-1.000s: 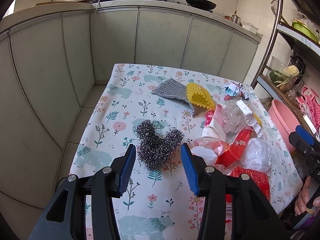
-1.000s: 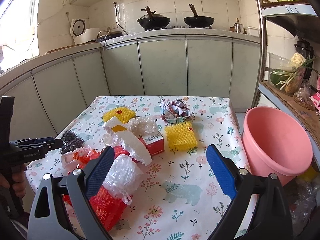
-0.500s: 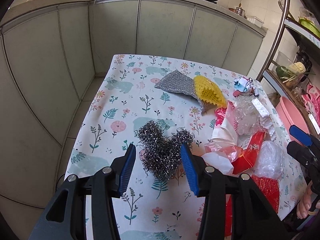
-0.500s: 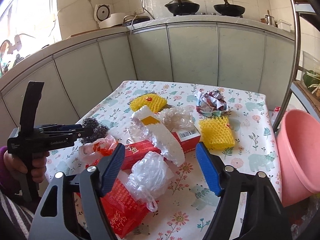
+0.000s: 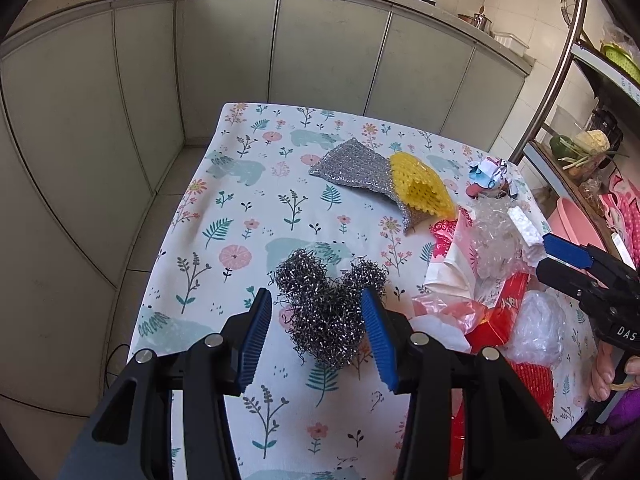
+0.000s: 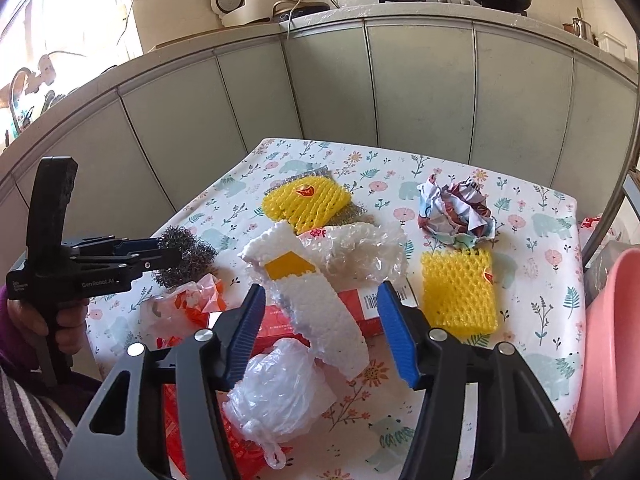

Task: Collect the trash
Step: 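Close left tool on steel-wool ball while right tool grasps white foam sleeve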

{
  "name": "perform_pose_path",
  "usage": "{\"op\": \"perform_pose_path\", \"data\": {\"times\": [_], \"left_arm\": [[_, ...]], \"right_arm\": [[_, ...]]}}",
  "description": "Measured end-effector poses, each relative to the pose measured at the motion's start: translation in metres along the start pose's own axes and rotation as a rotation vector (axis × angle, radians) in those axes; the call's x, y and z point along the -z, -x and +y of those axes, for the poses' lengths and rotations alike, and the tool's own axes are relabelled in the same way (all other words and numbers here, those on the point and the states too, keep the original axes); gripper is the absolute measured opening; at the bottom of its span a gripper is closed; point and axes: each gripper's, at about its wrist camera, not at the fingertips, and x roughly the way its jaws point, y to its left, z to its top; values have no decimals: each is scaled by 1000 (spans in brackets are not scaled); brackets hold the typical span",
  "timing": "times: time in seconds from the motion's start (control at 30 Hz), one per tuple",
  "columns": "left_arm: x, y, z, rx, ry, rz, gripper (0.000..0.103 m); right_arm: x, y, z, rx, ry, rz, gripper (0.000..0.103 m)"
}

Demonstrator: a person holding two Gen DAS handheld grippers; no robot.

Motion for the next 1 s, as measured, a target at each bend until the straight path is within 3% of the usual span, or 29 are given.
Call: {"op": "perform_pose_path", "data": {"times": [0.1, 0.33, 0.4, 0.47, 0.53, 1.0], "left_arm": [[-1, -1, -2, 5, -4, 6, 46], [0, 2, -3, 17, -7, 8, 40], [0, 6, -3, 24, -12, -5, 33], [0, 8, -4, 32, -20, -10, 17], [0, 11, -4, 34, -20, -20, 9], [-21, 62, -29, 90, -80, -158, 7]], "right_arm": [[2, -6, 1, -10, 8, 34, 44], [4, 3, 8, -25, 13, 20, 42], [3, 7, 9, -27, 7, 8, 41], [3, 11, 8, -25, -2, -4, 41], [3, 17, 9, -25, -13, -17, 41], [4, 70, -6, -17, -135, -179, 41]]}}
